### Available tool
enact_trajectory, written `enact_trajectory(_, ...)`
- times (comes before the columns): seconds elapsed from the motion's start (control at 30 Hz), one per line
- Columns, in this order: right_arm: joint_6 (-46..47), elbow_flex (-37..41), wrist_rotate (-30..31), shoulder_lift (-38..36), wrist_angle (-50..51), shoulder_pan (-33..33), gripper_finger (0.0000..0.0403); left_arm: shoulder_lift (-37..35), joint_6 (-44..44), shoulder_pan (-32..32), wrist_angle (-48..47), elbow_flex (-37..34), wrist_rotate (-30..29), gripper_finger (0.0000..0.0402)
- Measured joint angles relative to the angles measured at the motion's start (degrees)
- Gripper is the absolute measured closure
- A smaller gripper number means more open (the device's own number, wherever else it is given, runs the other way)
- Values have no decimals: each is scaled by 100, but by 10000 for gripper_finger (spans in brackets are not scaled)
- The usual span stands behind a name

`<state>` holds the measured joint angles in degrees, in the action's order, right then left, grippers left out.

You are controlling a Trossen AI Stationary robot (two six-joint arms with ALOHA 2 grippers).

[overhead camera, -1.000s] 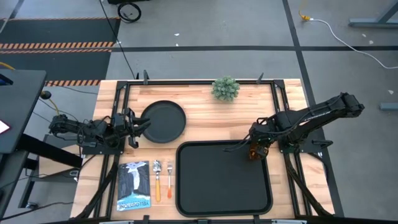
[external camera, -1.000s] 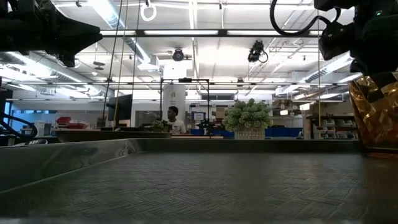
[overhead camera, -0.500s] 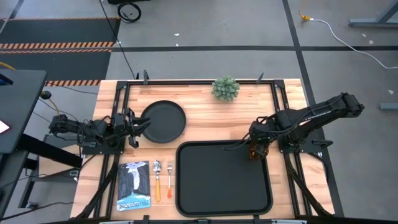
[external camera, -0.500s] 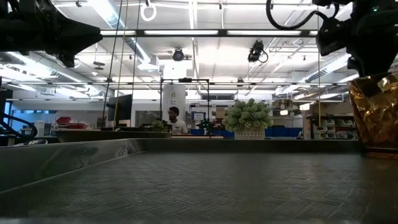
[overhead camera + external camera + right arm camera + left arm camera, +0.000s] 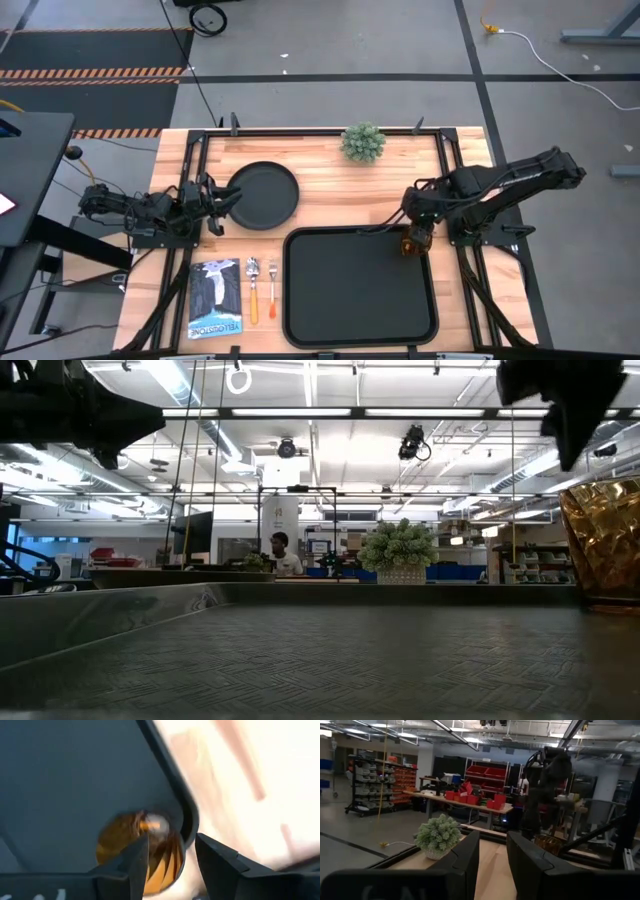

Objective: Pick and place plate/cup/fork/spoon on tray
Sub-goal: Put the black plate on the black tray at the bottom of the brown glass

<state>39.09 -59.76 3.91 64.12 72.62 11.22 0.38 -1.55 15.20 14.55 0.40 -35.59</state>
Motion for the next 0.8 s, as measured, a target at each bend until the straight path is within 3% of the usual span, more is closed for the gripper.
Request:
enact_trajectory(0.13,-633,-152,566,-2,-442,-191,237,0,648,-1,-228,-1,-89,294)
enact_trajectory(0.27,-1395,-84,846,-4,-1487,-536,238,0,442,-90,-255,-2,-718,294)
enact_trajectory(0.53,-2471,436,789,0,-3747,-1163,239,8,-1095,-620,-959,0,-946,294)
enact_trajectory(0.8,-2764,934,52,165,-5172,-1632,240,453,-1942,-1331,-1154,81,-721,309)
